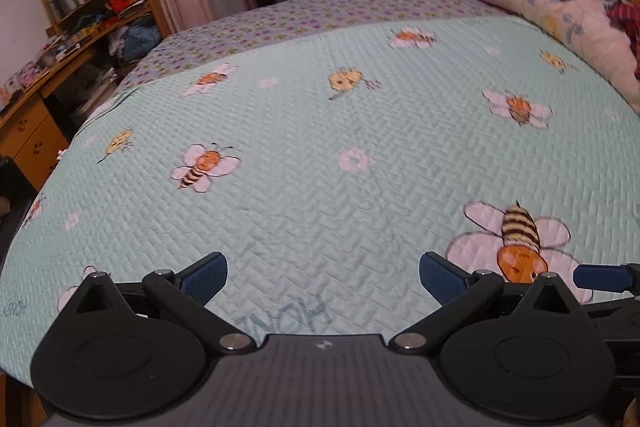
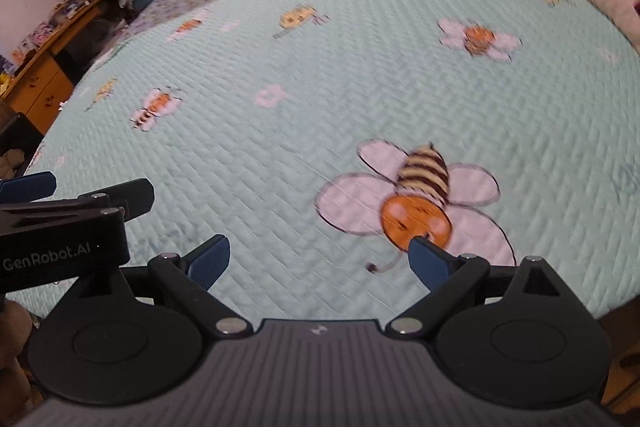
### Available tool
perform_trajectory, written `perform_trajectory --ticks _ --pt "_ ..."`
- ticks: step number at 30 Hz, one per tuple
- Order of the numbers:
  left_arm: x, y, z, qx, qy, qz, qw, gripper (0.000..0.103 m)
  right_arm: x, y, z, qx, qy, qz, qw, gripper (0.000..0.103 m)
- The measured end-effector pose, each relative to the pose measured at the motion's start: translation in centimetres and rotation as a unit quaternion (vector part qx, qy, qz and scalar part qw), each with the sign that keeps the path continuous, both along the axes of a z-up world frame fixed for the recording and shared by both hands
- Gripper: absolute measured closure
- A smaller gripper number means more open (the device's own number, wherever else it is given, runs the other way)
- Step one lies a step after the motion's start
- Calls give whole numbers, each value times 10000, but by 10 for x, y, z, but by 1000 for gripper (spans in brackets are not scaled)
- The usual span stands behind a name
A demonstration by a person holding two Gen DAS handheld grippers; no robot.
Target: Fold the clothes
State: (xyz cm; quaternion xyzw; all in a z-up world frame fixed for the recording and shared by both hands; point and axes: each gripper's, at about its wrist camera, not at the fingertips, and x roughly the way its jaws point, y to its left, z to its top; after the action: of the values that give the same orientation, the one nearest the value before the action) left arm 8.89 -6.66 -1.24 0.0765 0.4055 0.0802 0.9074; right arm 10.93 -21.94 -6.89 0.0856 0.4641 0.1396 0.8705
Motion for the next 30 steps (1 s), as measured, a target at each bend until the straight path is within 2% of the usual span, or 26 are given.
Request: perform_trajectory --ticks 5,10,15,19,24,30 --pt "15 -12 -8 16 205 -29 9998 1 10 -23 -17 293 397 -188 9986 7" --pt "26 -21 -19 41 316 -17 9995 1 16 -41 -27 290 448 -426 9977 7" --pt "32 -30 -32 183 507 -136 9985 1 24 -57 -27 -61 95 -716 9974 7" --pt "37 -36 -39 158 629 -199 9977 1 28 -68 -23 -259 -155 -912 9954 7" --pt "41 -45 -42 76 709 -370 9968 1 33 -80 -26 -460 -271 -1111 9924 7" --pt "45 -59 -51 118 866 -490 9950 1 34 -84 -32 -391 -205 -1091 9930 7"
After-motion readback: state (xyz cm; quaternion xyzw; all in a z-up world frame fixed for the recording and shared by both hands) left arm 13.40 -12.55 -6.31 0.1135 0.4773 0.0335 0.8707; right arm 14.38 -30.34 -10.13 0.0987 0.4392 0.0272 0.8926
